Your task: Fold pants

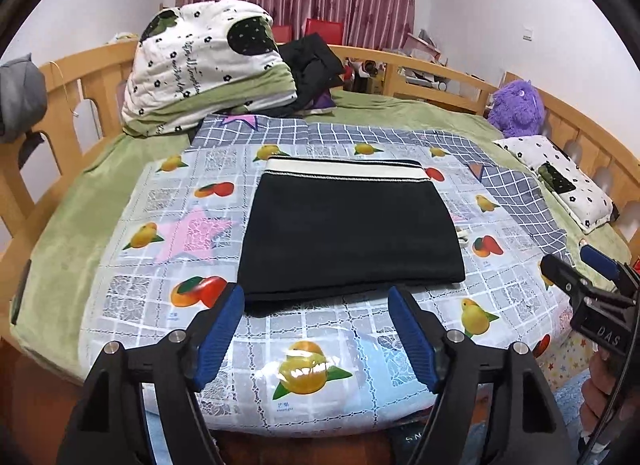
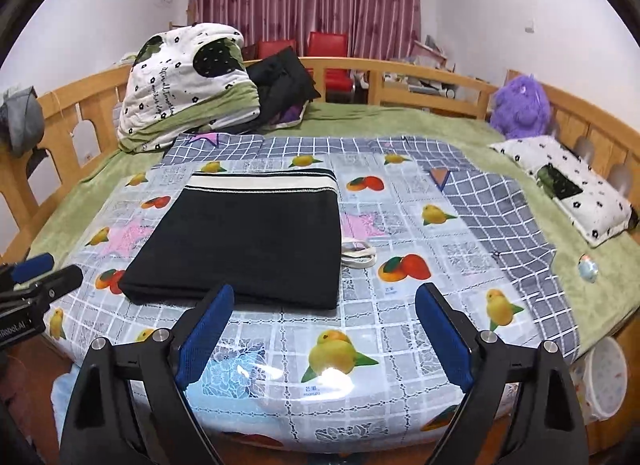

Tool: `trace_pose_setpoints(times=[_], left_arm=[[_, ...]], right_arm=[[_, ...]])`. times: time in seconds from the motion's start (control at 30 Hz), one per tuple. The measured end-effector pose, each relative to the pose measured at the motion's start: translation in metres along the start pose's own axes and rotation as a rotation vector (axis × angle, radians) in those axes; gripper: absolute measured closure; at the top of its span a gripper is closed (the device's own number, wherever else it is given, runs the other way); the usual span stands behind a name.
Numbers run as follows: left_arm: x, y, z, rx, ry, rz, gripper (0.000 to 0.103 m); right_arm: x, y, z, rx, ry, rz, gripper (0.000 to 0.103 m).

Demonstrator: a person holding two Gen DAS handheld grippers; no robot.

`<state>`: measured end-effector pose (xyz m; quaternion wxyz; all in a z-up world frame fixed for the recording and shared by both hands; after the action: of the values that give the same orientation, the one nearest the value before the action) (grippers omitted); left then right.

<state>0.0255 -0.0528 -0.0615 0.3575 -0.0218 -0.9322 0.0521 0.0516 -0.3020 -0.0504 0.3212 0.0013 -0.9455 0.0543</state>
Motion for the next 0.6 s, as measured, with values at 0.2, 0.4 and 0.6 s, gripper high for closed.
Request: trace_pose_setpoints(times=[0.2, 0.4, 0.6], left_arm=[[0.006, -0.007, 0.002, -0.019, -0.006, -0.006, 0.030], [0.006, -0.012, 0.004, -0.022, -0.001, -0.001, 0.029], [0.004, -0.013, 0.005, -0.023, 0.003, -0.002, 0.029]], right_arm=[[0.003, -0.002, 0.006, -0.017, 0.011, 0.003, 0.012], [0.005, -0.008, 0.005, -0.040, 0.007, 0.005, 0.012], [0.003, -0.011, 0.005, -0.046, 0.007, 0.010, 0.012]])
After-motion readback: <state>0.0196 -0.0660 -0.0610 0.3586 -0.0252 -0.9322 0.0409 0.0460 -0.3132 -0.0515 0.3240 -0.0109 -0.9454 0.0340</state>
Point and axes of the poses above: each gripper's, at about its wrist camera, not at the fingertips, and x roughly against the way its jaws point, y to its left, z to its underside, the point moved 9 cm from there along -x, roughly the way its jaws point, and after that the axes turned 3 degrees about z, right-handed, at the moved point
